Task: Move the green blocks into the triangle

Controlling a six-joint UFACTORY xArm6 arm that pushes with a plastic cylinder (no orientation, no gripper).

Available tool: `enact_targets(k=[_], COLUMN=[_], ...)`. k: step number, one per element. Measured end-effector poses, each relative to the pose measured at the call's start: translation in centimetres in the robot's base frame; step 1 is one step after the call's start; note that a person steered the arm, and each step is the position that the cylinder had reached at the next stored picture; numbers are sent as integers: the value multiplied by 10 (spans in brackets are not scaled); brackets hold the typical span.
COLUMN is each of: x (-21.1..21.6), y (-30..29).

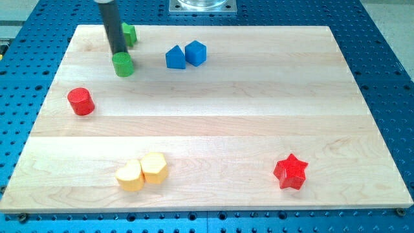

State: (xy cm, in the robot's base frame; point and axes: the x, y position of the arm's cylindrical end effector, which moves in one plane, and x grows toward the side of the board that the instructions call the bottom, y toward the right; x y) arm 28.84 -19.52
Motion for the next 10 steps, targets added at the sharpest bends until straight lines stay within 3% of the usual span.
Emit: enact_targets(k=[1, 2, 3, 4, 6, 7, 8, 9, 10], x=[-32, -84, -74, 1, 65, 26, -12, 26, 65], y=[-53, -30, 19, 36, 95, 59, -32, -89, -21])
